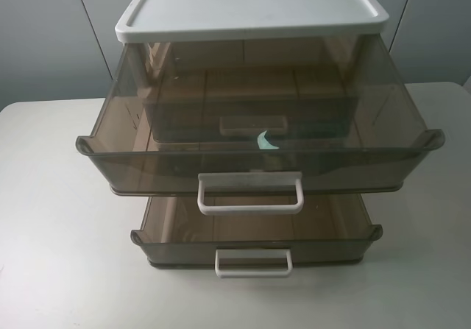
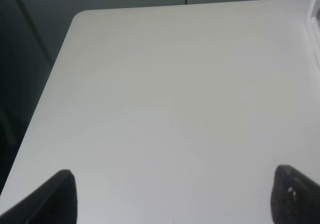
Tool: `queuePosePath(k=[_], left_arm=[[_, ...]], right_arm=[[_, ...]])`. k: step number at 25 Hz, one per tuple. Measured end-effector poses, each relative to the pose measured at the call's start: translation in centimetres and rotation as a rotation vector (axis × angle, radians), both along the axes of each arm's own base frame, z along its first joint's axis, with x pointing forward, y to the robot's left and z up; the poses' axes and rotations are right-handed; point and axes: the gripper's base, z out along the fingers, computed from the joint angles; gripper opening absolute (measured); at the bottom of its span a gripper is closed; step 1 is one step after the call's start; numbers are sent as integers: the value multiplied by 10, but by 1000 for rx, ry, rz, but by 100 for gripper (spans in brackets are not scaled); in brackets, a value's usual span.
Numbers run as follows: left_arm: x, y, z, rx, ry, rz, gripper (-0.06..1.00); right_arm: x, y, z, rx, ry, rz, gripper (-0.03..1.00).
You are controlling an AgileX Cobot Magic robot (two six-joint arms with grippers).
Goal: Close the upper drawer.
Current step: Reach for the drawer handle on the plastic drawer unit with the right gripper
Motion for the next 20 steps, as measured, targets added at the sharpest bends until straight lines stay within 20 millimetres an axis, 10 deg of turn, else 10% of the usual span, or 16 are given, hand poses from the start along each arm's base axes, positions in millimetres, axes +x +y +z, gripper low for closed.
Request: queuePosePath(k=[20], left_arm=[[0, 0, 0, 0, 0, 0, 74]], right_arm=[[0, 0, 0, -4, 0, 6, 61]])
